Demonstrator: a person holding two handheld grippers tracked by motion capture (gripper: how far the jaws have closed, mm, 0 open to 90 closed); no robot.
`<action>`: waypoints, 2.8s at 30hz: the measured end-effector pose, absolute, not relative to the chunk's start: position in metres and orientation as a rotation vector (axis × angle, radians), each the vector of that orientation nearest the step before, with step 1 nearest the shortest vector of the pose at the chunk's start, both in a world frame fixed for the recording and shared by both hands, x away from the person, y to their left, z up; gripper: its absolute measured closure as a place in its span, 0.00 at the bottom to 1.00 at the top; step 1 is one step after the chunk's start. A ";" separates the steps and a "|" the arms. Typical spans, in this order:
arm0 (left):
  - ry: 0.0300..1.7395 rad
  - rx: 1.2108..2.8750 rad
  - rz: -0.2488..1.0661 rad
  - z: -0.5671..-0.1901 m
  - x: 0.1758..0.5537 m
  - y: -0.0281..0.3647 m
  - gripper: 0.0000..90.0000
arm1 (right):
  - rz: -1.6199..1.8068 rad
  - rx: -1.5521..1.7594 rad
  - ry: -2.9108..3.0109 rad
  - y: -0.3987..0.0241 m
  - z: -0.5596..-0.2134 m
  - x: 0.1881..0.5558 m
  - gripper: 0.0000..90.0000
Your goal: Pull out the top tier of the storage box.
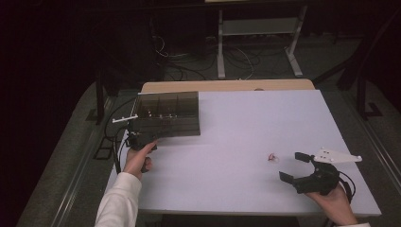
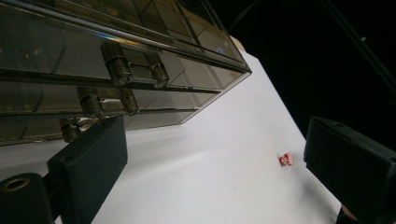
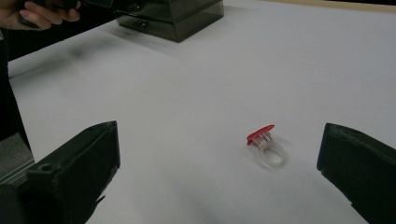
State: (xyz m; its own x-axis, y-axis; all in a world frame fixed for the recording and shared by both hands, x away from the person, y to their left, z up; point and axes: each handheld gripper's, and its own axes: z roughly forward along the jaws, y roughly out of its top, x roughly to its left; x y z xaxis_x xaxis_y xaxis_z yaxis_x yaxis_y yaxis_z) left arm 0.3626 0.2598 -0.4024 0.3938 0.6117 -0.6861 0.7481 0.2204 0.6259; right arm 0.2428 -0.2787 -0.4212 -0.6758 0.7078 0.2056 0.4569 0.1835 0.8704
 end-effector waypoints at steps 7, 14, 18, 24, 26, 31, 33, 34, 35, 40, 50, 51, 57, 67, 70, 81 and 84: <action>1.326 1.425 -0.156 -0.403 0.364 0.263 0.15 | 1.489 1.118 2.215 -0.278 -0.421 0.243 0.00; 1.367 1.377 -0.161 -0.403 0.365 0.268 0.25 | 1.490 1.116 2.217 -0.278 -0.421 0.243 0.00; 1.389 1.343 -0.165 -0.404 0.366 0.271 0.30 | 1.490 1.116 2.216 -0.278 -0.421 0.243 0.00; 1.408 1.268 -0.195 -0.405 0.367 0.277 0.36 | 1.490 1.116 2.216 -0.279 -0.421 0.243 0.00; 1.414 1.247 -0.202 -0.405 0.368 0.278 0.37 | 1.490 1.116 2.217 -0.279 -0.421 0.243 0.00; 1.444 1.219 -0.208 -0.407 0.369 0.280 0.41 | 1.491 1.117 2.216 -0.279 -0.421 0.243 0.00; 1.453 1.206 -0.210 -0.408 0.370 0.281 0.43 | 1.491 1.117 2.216 -0.279 -0.421 0.243 0.00; 1.461 1.196 -0.212 -0.408 0.370 0.281 0.44 | 1.490 1.117 2.217 -0.279 -0.421 0.243 0.00; 1.464 1.193 -0.212 -0.409 0.371 0.281 0.44 | 1.490 1.117 2.217 -0.279 -0.421 0.243 0.00; 1.489 1.156 -0.218 -0.412 0.371 0.281 0.48 | 1.489 1.116 2.217 -0.279 -0.422 0.243 0.00; 1.557 1.087 -0.231 -0.420 0.371 0.281 0.56 | 1.484 1.115 2.221 -0.279 -0.422 0.243 0.00; 1.561 1.081 -0.232 -0.421 0.371 0.281 0.57 | 1.484 1.114 2.222 -0.279 -0.422 0.243 0.00; 1.569 1.056 -0.256 -0.423 0.371 0.280 0.61 | 1.481 1.114 2.225 -0.279 -0.422 0.243 0.00; 1.596 1.037 -0.263 -0.425 0.372 0.280 0.75 | 1.470 1.113 2.232 -0.278 -0.423 0.243 0.00; 1.604 1.026 -0.259 -0.426 0.372 0.280 0.78 | 1.471 1.114 2.232 -0.279 -0.423 0.243 0.00; 1.619 0.987 -0.277 -0.426 0.374 0.276 0.81 | 1.460 1.111 2.238 -0.279 -0.423 0.243 0.00; 1.625 0.975 -0.292 -0.427 0.376 0.276 0.85 | 1.458 1.111 2.239 -0.279 -0.423 0.244 0.00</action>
State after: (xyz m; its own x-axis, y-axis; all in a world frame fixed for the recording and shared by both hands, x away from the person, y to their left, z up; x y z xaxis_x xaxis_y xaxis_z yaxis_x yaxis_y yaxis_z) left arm 0.3759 0.2755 -0.4273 0.0066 0.4344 -0.9007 0.7206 0.6224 0.3055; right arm 0.2436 -0.2787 -0.4233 -0.6792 0.7087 0.1908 0.4613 0.2099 0.8621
